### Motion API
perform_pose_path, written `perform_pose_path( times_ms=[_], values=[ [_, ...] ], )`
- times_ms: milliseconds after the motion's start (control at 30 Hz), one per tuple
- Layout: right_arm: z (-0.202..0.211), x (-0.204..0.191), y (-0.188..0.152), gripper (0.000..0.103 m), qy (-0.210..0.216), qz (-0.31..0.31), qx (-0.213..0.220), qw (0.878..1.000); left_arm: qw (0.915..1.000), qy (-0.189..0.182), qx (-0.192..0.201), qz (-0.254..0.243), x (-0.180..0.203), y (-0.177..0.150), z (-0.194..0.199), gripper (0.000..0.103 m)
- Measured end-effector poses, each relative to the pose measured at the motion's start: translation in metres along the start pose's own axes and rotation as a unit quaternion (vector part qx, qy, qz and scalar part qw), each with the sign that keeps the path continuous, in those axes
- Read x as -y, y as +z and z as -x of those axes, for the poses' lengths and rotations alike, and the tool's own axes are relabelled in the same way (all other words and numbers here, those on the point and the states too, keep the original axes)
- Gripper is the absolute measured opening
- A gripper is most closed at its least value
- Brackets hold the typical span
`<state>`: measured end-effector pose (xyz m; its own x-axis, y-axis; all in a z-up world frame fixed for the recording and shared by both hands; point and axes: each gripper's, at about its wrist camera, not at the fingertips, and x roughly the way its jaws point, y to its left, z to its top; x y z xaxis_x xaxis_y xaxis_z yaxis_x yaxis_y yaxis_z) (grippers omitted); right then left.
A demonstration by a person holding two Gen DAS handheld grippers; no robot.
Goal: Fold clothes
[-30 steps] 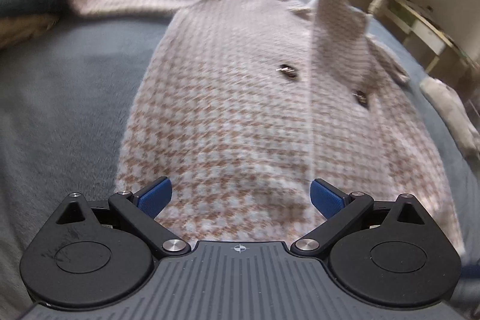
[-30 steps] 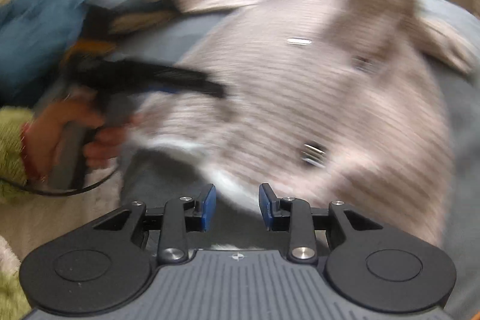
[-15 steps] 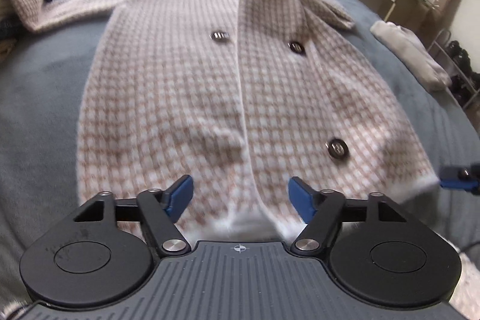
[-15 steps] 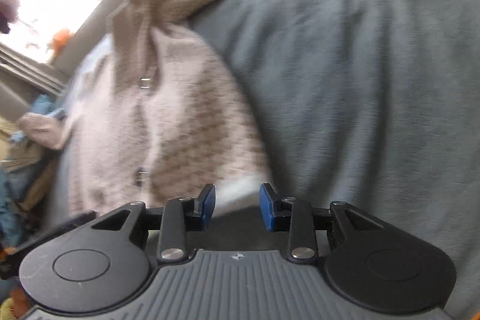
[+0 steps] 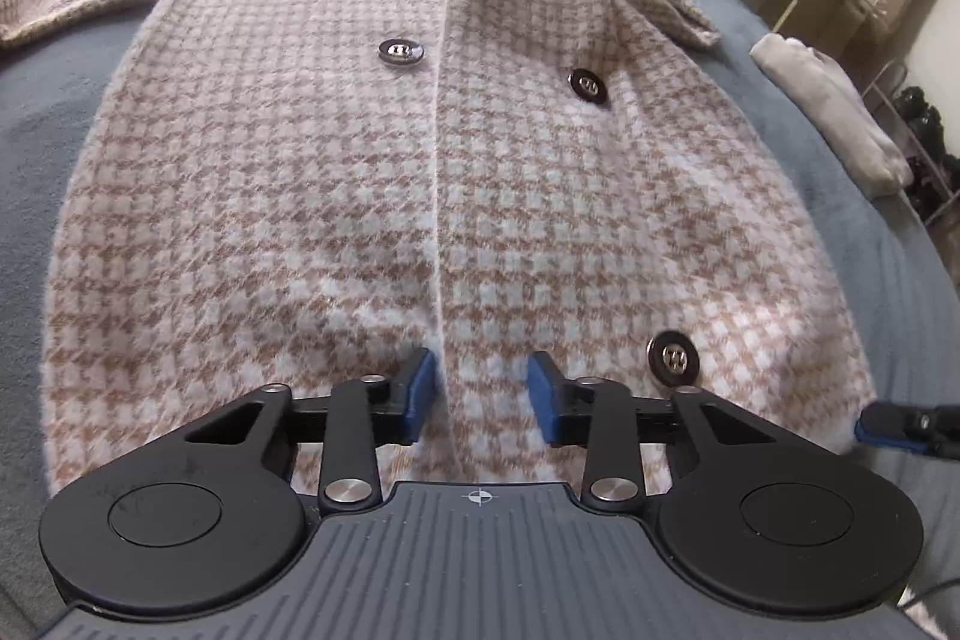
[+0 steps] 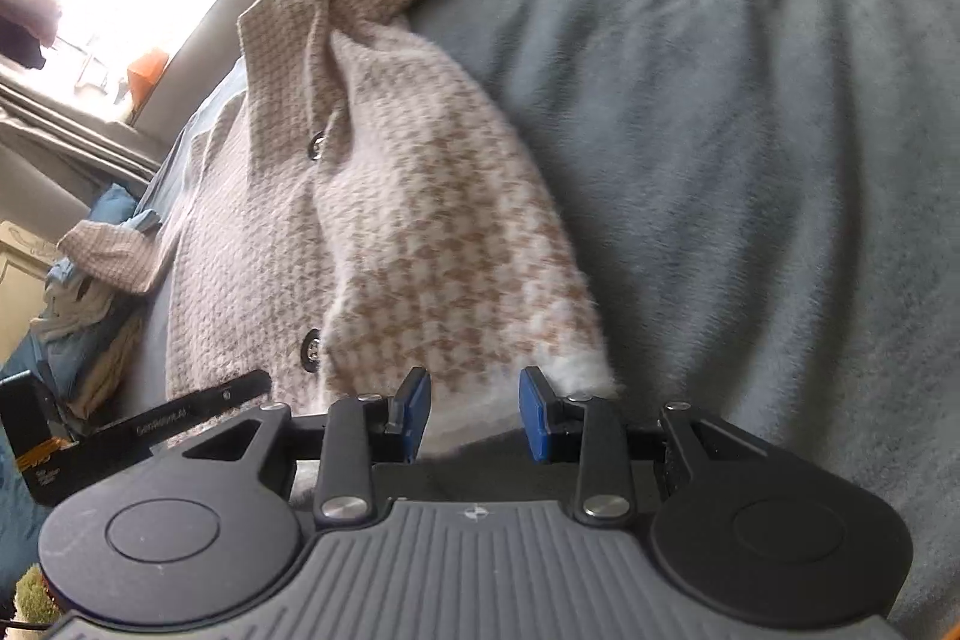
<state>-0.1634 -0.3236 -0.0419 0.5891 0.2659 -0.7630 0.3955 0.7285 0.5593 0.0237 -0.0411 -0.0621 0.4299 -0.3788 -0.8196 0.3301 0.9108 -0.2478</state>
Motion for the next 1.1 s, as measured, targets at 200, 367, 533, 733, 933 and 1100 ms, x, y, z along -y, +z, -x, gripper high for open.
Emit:
perform_pose_path(
  times_ms=[200,367,533,733,933,1100],
  values=[
    [-0.004,0.011,-0.004,0.034,0.001,-0.012,-0.003,1.0,0.9996,-0.009,0.023,0.012,-0.006,0.007,0.007,0.003],
    [-0.007,0.012,-0.005,0.034,0.004,-0.013,-0.001,1.0,0.9992,-0.004,0.03,0.025,-0.008,0.012,0.003,0.003],
    [-0.008,0.011,-0.005,0.034,0.004,-0.01,0.001,1.0,0.9992,0.004,0.034,0.02,-0.008,0.011,0.001,0.003],
    [-0.01,0.007,-0.008,0.034,-0.001,0.001,0.005,1.0,0.9992,0.011,0.036,0.015,-0.009,0.008,0.0,0.003],
    [-0.003,-0.02,-0.005,0.035,-0.029,0.087,0.036,0.995,0.9987,0.02,0.045,-0.01,-0.009,-0.001,0.002,0.006],
    [-0.003,-0.054,0.002,0.035,-0.029,0.19,0.042,0.98,0.9962,0.029,0.074,-0.037,-0.007,-0.008,0.025,0.008]
  ],
)
